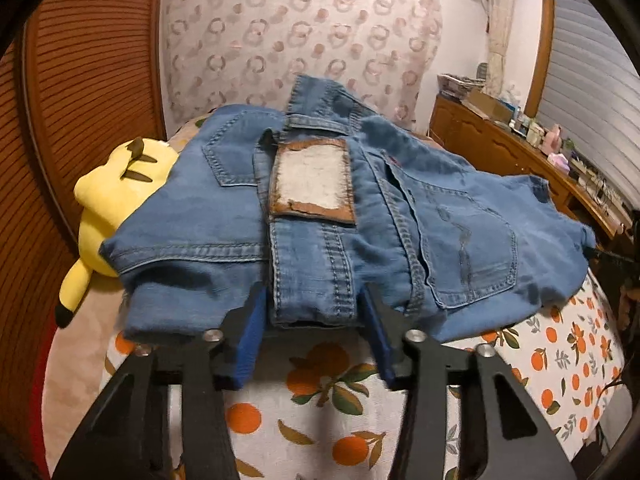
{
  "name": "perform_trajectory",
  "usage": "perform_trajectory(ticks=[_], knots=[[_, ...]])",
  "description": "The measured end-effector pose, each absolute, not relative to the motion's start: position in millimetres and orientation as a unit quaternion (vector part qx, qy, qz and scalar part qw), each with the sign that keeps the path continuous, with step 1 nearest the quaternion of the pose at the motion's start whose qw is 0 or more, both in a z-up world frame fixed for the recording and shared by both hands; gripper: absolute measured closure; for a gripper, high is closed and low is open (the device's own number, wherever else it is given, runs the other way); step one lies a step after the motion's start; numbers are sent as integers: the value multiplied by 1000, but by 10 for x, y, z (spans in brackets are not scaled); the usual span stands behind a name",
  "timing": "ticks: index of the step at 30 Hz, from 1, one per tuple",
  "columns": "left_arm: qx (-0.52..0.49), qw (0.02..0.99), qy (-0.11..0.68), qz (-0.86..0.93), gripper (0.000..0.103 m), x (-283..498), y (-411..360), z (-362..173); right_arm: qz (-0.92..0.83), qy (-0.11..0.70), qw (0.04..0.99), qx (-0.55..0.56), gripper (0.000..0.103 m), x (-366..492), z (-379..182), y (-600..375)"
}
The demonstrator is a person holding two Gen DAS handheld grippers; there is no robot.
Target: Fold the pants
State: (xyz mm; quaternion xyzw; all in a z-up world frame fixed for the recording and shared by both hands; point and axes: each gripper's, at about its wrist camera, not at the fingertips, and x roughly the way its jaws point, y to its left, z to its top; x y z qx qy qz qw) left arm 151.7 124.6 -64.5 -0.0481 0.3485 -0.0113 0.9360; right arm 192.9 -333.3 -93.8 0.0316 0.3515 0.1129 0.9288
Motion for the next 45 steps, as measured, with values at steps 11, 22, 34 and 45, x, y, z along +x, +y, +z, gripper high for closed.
perform_trajectory(ticks=[11,22,34,45], knots=[[-18,957,288,0,82,1425,1092,-203,117,301,946,28,89,1847,-735,-3311],[-35,971,236,-7,97,1211,1193,278,120,252,960,18,90,1534,-495,-3298],[-32,967,253,-19,101,660,1206,149,122,238,964,-1,90,944,-603,-3350],[-46,967,251,-24,103,410,1436,170,117,243,963,12,90,905,-657,-3399]])
